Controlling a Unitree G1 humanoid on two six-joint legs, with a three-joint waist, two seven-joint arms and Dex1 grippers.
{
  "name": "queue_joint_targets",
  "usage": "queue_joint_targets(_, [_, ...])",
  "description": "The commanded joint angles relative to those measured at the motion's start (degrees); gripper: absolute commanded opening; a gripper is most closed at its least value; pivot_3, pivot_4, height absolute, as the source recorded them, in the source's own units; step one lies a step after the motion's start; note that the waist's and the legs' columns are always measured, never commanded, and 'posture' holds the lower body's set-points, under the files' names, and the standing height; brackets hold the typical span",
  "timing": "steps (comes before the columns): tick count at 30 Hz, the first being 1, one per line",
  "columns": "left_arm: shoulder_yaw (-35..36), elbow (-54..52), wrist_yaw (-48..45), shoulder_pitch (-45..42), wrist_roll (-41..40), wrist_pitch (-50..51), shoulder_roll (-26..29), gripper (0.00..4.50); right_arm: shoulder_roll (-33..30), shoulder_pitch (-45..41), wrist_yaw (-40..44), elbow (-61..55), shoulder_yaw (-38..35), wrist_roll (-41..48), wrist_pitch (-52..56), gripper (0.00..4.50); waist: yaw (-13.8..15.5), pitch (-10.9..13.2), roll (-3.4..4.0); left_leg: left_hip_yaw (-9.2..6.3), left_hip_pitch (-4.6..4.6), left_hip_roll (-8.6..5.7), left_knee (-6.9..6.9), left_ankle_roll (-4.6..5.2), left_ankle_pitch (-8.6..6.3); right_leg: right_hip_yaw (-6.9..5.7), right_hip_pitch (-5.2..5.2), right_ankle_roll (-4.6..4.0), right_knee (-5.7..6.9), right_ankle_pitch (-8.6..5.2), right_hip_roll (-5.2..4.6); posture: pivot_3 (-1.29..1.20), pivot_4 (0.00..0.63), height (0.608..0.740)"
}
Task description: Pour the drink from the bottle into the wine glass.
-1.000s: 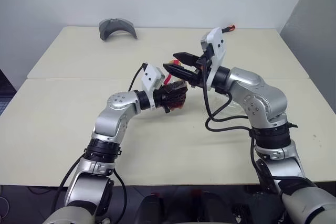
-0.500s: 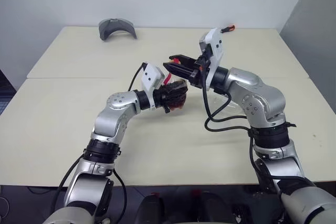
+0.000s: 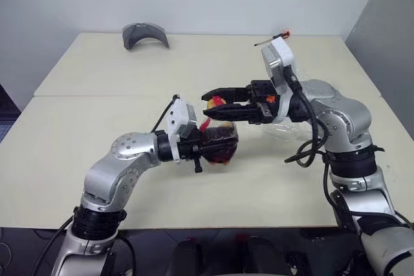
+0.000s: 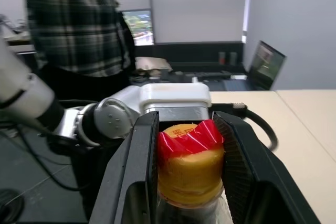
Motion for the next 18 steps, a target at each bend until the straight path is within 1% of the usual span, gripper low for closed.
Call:
queue_joint_targets(1, [0.99, -5.0, 0.33, -0.54, -4.0, 0.38, -0.46, 0.9, 0.25, -0.84, 4.66, -1.03, 4.4, -1.02, -2.36, 1.26, 0.01, 0.0, 0.0, 0.0, 0.0, 0.0, 0.0, 0.0, 0.0, 0.0, 0.0, 0.0, 0.0, 0.0, 0.0, 0.0, 0.15, 0.74])
queue_joint_targets(5, [1.19, -4.71, 0.85, -0.1, -3.86, 0.24, -0.55, 0.9, 0.69, -1.26, 3.76, 0.4, 4.28, -2.19, -3.12, 1.26, 0.04, 0.0, 0.0, 0.0, 0.01, 0.0, 0.0, -0.01, 0.0, 0.0, 0.0, 0.0, 0.0, 0.0, 0.0, 0.0, 0.15, 0.74])
queue_joint_targets(8, [1.25, -4.33, 1.15, 0.26, -3.56, -0.19, -0.34, 0.9, 0.41, -1.58, 2.14, 2.12, 3.13, -2.49, -1.98, 2.36, 0.05, 0.0, 0.0, 0.01, 0.0, 0.0, 0.0, -0.02, 0.01, 0.0, 0.01, 0.0, 0.0, 0.0, 0.0, 0.0, 0.15, 0.74])
queue_joint_targets(10, [1.36, -3.95, 1.55, 0.56, -3.36, -0.32, -0.22, 0.9, -0.02, -1.39, 0.53, 2.06, 2.37, -2.38, -1.04, 3.01, 0.05, 0.02, 0.03, 0.01, 0.01, 0.01, 0.01, -0.02, 0.01, 0.0, 0.01, 0.0, 0.0, 0.0, 0.0, 0.0, 0.15, 0.74])
queue_joint_targets(14, [2.5, -1.62, 4.33, -0.95, -3.04, 0.45, -0.74, 0.89, -1.14, 0.26, -5.18, -0.76, -0.85, -0.91, 2.45, 4.38, 0.13, 0.03, 0.02, 0.01, 0.0, -0.01, 0.01, -0.11, 0.06, 0.01, 0.01, 0.0, 0.0, 0.0, -0.02, 0.0, 0.15, 0.74])
queue_joint_targets(15, [2.84, -0.98, 5.08, -1.52, -3.02, 0.64, -0.82, 0.89, -1.51, 0.84, -6.41, -1.83, -1.62, -0.38, 3.4, 4.5, 0.23, 0.03, 0.02, 0.01, -0.01, -0.01, 0.02, -0.13, 0.07, 0.0, 0.02, 0.0, -0.01, 0.0, -0.02, 0.0, 0.15, 0.74])
queue_joint_targets(18, [3.48, 0.98, 6.65, -2.13, -1.65, -0.23, -0.25, 0.89, -2.23, 2.91, -11.63, -5.66, -4.46, 0.98, 6.04, 4.5, 0.19, 0.04, 0.01, 0.0, -0.01, -0.02, 0.02, -0.12, 0.07, 0.0, 0.02, 0.0, -0.01, 0.0, -0.03, 0.0, 0.15, 0.74])
